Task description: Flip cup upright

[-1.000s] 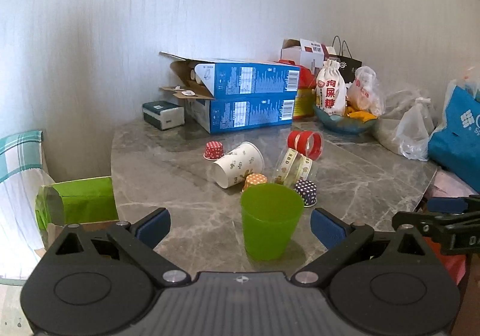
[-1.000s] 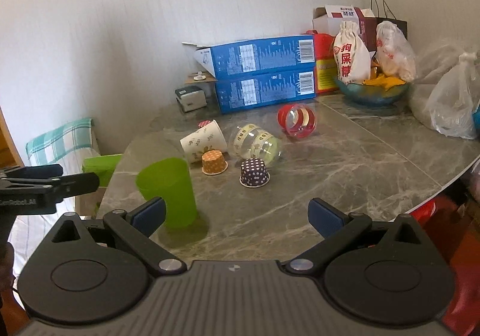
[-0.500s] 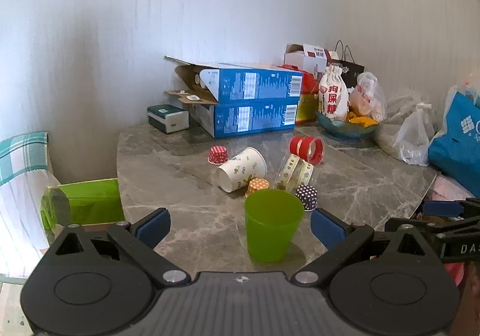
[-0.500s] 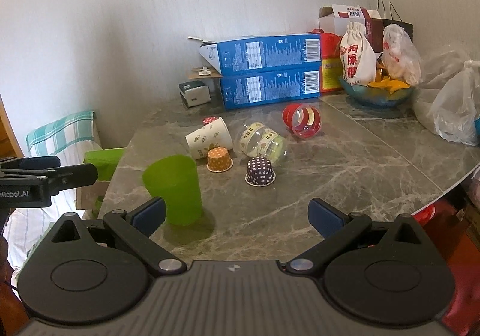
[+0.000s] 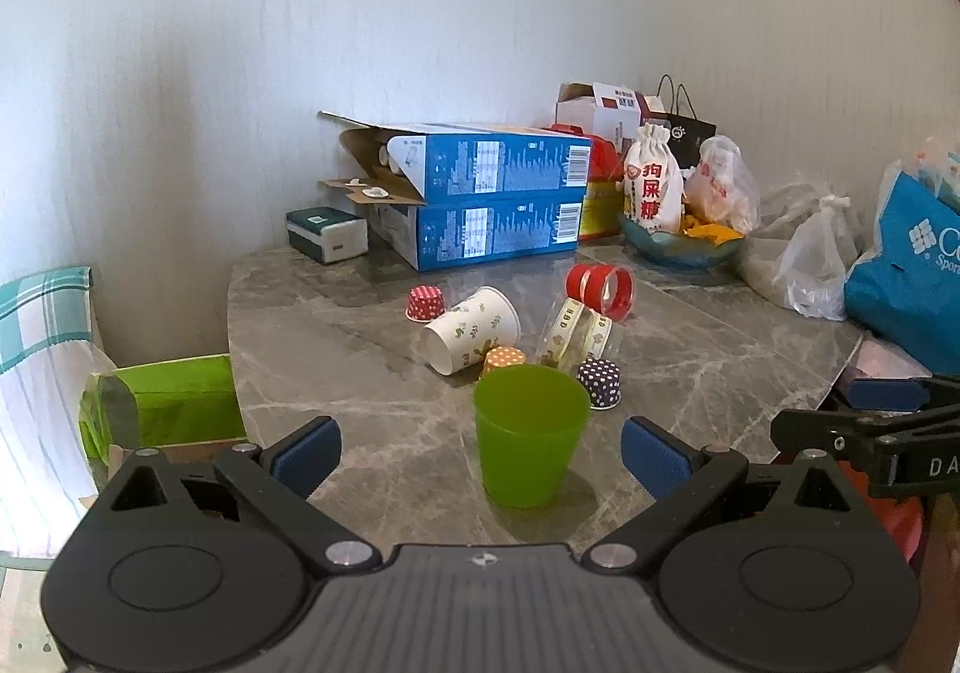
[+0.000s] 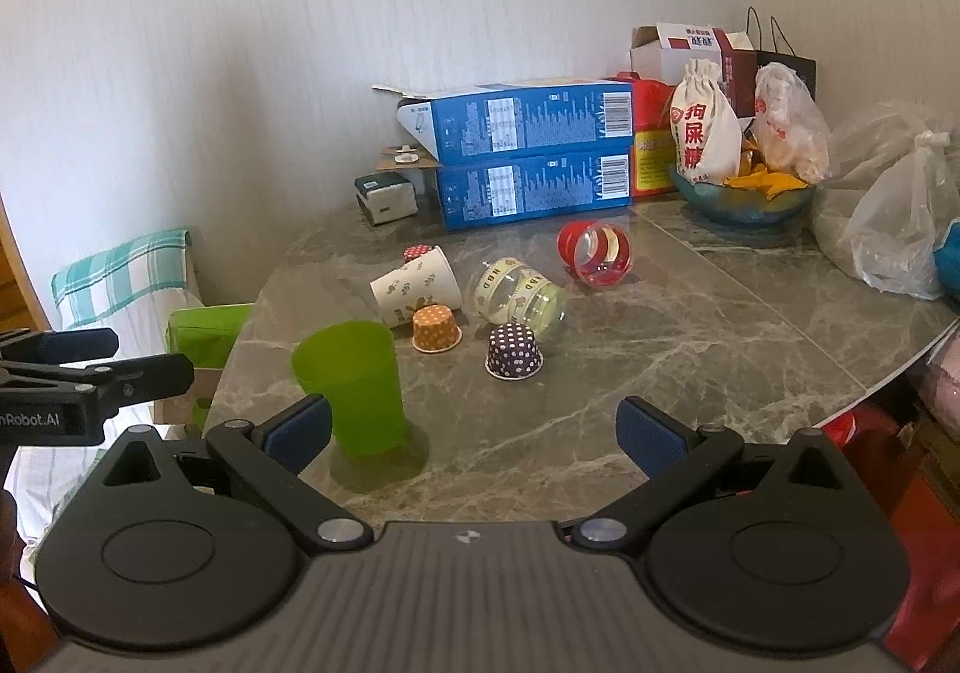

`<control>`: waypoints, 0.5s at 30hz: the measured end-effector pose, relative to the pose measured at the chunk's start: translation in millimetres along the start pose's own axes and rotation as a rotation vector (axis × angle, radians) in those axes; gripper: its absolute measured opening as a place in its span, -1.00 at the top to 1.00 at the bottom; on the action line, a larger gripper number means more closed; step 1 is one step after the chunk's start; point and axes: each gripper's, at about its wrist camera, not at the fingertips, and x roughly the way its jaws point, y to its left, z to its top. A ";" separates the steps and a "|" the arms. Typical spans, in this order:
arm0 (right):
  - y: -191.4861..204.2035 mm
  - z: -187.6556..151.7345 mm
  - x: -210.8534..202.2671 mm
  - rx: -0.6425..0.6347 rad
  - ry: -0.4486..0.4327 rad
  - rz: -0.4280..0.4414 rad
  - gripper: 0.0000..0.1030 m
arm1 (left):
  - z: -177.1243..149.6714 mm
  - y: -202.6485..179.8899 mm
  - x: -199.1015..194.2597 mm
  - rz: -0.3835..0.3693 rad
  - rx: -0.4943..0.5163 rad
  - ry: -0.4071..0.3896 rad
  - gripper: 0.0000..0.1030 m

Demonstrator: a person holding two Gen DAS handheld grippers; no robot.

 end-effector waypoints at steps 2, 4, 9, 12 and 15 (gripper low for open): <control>0.5 -0.6 -0.1 -0.008 0.000 -0.001 -0.98 | -0.2 -0.2 1.8 0.002 0.000 0.004 -0.96; 0.8 -0.5 0.5 -0.010 0.000 -0.001 -0.98 | -0.3 -0.3 3.9 0.001 0.003 0.010 -0.96; -0.2 -1.6 0.7 -0.006 0.002 -0.002 -0.98 | -1.2 -1.1 5.7 -0.002 0.006 0.017 -0.96; -1.1 -2.0 -0.7 -0.002 -0.014 0.001 -0.98 | -1.3 -1.3 5.6 -0.001 0.006 0.015 -0.96; -0.2 -2.0 -0.5 -0.012 -0.018 0.000 -0.98 | -1.7 -1.2 5.4 -0.001 0.006 0.015 -0.96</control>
